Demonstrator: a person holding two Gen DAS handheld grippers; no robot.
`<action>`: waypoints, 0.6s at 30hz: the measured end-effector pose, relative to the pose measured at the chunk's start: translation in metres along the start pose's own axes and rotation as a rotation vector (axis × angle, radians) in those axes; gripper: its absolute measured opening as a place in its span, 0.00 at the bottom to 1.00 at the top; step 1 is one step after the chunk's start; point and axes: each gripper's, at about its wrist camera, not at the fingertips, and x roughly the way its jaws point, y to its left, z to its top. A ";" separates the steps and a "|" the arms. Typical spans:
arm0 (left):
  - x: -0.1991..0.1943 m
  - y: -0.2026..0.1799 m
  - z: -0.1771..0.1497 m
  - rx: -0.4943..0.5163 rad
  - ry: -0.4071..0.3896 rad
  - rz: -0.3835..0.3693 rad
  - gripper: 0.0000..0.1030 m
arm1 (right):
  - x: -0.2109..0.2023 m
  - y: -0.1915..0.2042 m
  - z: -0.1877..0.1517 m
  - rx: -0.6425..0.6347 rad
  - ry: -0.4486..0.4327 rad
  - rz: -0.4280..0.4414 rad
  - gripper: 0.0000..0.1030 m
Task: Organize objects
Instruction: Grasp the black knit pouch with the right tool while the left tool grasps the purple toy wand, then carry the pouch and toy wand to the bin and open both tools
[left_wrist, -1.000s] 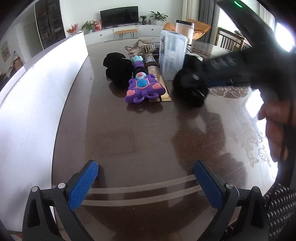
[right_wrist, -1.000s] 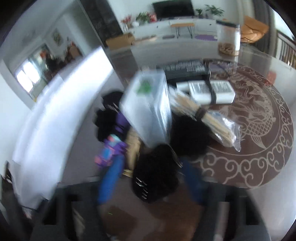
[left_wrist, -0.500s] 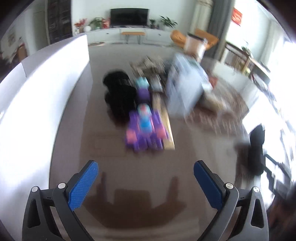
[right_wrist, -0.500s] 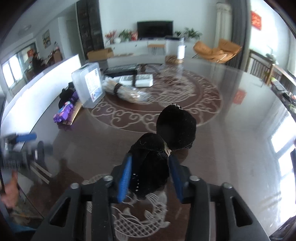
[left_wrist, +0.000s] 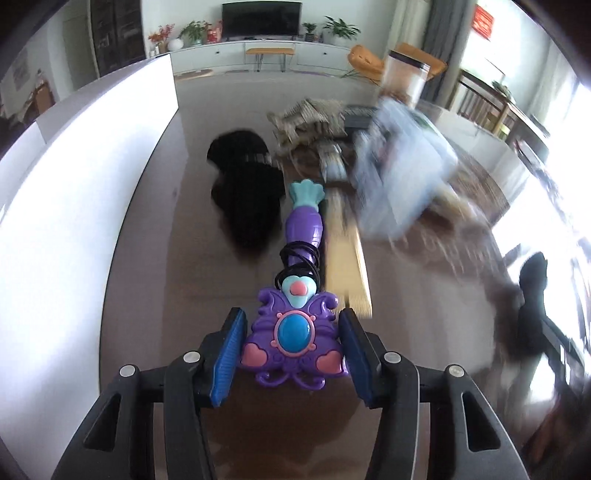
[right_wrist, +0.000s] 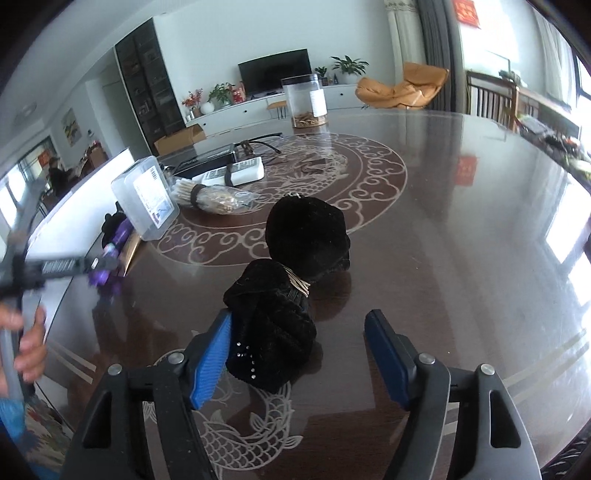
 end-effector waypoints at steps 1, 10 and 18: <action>-0.008 -0.001 -0.013 0.016 0.007 -0.002 0.51 | 0.000 0.000 0.000 0.000 0.000 -0.001 0.70; -0.026 0.009 -0.025 0.054 0.025 -0.080 0.78 | 0.004 0.009 -0.001 -0.039 0.003 -0.019 0.75; -0.012 -0.026 -0.018 0.206 0.034 -0.047 0.18 | 0.001 0.004 0.000 -0.025 0.013 0.007 0.75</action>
